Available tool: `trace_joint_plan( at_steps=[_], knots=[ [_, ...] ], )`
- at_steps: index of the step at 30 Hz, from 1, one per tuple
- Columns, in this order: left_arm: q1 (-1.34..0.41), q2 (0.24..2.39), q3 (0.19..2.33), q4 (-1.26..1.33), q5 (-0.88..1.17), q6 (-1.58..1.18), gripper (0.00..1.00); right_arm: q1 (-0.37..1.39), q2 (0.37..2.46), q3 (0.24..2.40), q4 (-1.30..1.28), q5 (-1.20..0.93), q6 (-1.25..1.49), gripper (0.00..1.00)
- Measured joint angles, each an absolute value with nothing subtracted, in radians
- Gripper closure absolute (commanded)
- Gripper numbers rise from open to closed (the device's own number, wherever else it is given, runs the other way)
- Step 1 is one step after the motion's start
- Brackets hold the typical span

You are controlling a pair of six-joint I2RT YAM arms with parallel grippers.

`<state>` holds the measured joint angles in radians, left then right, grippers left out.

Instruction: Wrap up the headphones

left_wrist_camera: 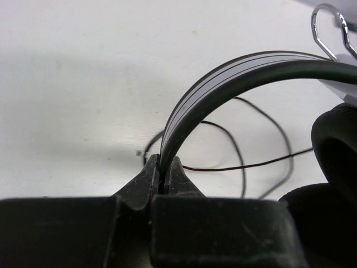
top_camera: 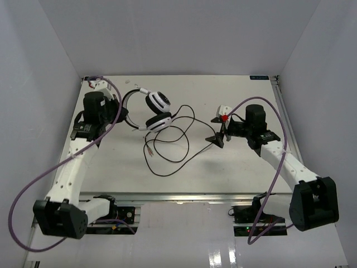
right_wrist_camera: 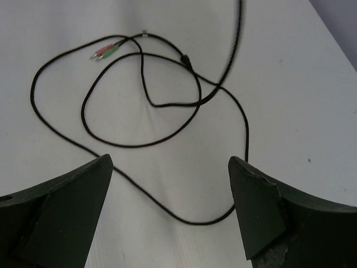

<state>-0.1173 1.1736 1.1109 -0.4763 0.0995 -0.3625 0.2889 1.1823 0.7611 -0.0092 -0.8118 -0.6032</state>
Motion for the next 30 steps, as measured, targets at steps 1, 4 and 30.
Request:
trace_joint_plan(
  at_steps=[1,4,30],
  knots=[
    [-0.116,1.128,1.104,-0.479,0.125,-0.367,1.0,0.29,1.216,0.781,0.046,-0.826,-0.565,0.1],
    [-0.115,1.029,1.099,-0.497,0.193,-0.383,1.0,0.291,1.314,0.829,0.226,-0.887,-0.419,0.1],
    [-0.115,0.968,1.095,-0.664,0.307,-0.548,1.0,0.378,1.427,1.068,0.144,-1.102,-0.316,0.04]
  ],
)
